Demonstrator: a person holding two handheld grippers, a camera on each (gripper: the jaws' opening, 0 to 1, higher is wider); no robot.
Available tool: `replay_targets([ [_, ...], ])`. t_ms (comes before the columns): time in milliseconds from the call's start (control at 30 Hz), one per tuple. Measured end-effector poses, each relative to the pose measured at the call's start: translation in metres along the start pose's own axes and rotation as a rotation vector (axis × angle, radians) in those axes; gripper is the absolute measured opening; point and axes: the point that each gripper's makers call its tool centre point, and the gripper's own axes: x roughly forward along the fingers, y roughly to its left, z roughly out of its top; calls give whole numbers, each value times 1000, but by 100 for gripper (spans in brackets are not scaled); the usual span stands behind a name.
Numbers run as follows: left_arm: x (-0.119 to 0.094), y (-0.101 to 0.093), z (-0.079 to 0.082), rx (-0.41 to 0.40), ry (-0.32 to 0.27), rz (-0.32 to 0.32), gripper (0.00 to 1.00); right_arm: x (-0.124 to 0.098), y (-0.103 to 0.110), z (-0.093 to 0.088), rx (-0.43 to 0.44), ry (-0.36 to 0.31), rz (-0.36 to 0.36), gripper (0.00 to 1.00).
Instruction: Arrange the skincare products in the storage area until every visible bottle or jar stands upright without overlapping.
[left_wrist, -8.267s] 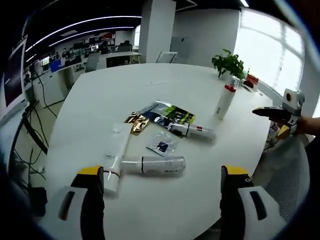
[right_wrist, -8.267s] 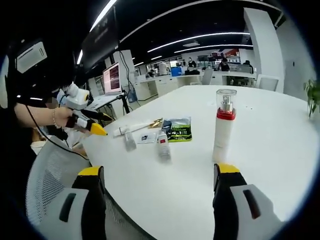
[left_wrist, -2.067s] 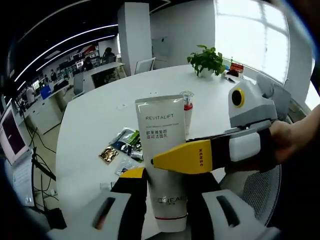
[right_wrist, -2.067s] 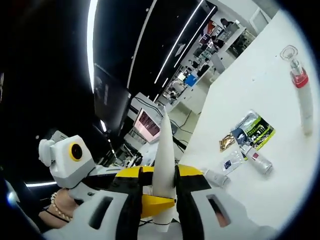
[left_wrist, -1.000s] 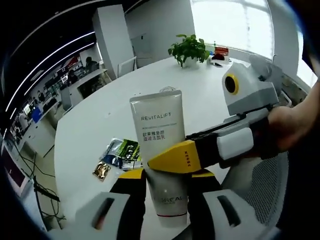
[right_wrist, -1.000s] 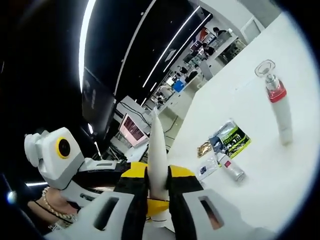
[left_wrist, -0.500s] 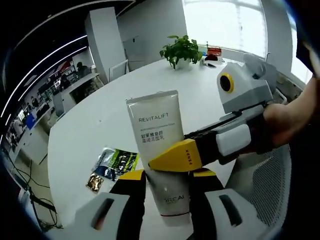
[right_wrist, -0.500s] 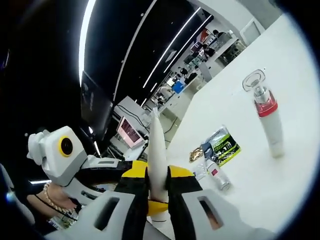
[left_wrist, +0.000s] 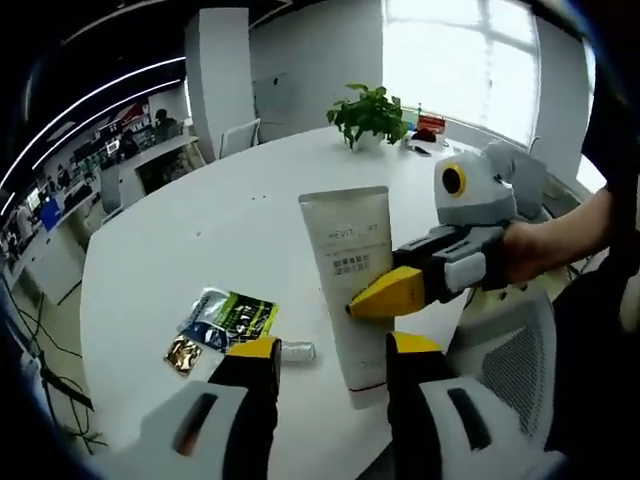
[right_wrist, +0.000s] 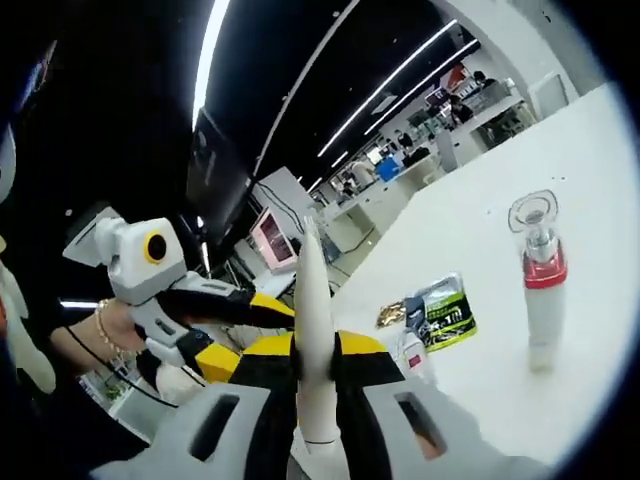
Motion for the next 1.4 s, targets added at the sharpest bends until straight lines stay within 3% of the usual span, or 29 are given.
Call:
replay_targets([
  [67,-4,-9,8,-45,-31,-61,42,-2,5,-3,-47,33,40,12],
  [167,-9,-18,23,-127,-145,-162,43,-5,13,-10,-104,78,75,12],
  [200,-10,-17,24,-154,-164,-170,44,-6,18,-14,-132,101,93,12],
  [433,-10,-25,5,-111,-110,-236,42,-8,44,-25,-193,145,212,12],
  [500,-14,-36,9,-123,-136,-306,40,-7,50,-27,-215,163,242,12],
  [733,-28,-52,19,-26,-159,-406,31,-6,66,-33,-295,227,334,12],
  [933,-32,-65,13,125,-125,-443,22,-5,68,-41,-389,264,347,12],
  [1067,-23,-66,-3,207,-64,-421,21,-1,64,-55,-517,297,334,12],
  [1167,-17,-67,-12,279,-29,-397,22,1,63,-63,-561,319,324,12],
  [1400,-6,-66,-24,335,13,-387,21,5,54,-75,-627,351,293,13],
])
